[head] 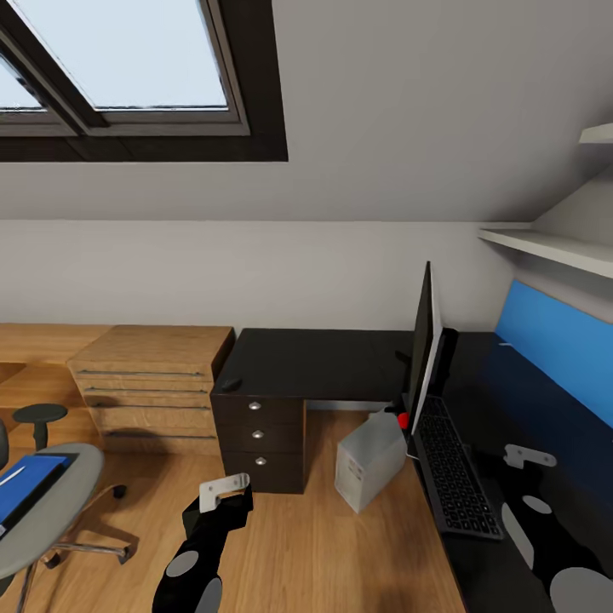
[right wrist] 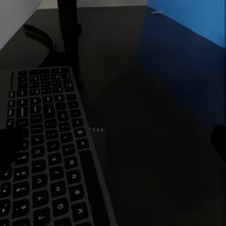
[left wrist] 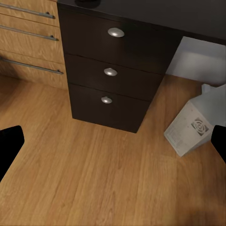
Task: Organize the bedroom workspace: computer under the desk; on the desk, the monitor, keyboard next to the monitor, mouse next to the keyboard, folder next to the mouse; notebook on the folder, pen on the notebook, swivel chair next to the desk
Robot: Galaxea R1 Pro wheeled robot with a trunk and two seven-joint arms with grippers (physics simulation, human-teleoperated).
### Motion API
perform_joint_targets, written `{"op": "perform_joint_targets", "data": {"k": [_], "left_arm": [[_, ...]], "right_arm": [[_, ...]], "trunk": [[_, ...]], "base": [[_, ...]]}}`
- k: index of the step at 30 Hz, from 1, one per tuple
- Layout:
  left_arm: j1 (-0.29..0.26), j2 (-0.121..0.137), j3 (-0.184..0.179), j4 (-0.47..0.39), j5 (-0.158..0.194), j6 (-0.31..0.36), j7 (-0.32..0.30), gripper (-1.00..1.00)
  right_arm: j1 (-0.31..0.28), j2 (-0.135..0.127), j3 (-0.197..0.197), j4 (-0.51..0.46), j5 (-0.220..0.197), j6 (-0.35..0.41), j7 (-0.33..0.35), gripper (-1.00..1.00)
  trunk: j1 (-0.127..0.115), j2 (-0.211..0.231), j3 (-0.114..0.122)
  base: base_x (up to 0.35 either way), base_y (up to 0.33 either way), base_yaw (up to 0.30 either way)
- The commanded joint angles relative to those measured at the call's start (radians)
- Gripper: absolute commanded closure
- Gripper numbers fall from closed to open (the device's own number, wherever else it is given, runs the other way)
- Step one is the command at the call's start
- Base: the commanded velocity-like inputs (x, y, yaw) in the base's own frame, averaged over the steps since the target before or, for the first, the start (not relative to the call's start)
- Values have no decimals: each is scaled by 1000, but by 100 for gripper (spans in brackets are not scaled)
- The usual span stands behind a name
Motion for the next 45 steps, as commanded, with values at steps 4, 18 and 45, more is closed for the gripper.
{"op": "perform_joint_targets", "data": {"k": [4,18,45], "left_arm": [[-1,0,-2,0,9,3,8,-100],[-1,0,-2,0,8,3,8,-100],[-1,0,-8,0,8,3,7,-100]], "right_arm": [[-1,-22,-2,27,-9,12,2,-100],[-2,-68,-6,74,-81,83,133,-100],[-4,-137,-2,100,-300,169,236,-100]], "trunk": [[0,-2,-2],[0,-2,-2],[0,-2,-2]], "base": [[36,-7,0],[122,-1,0],[118,0,0]]}}
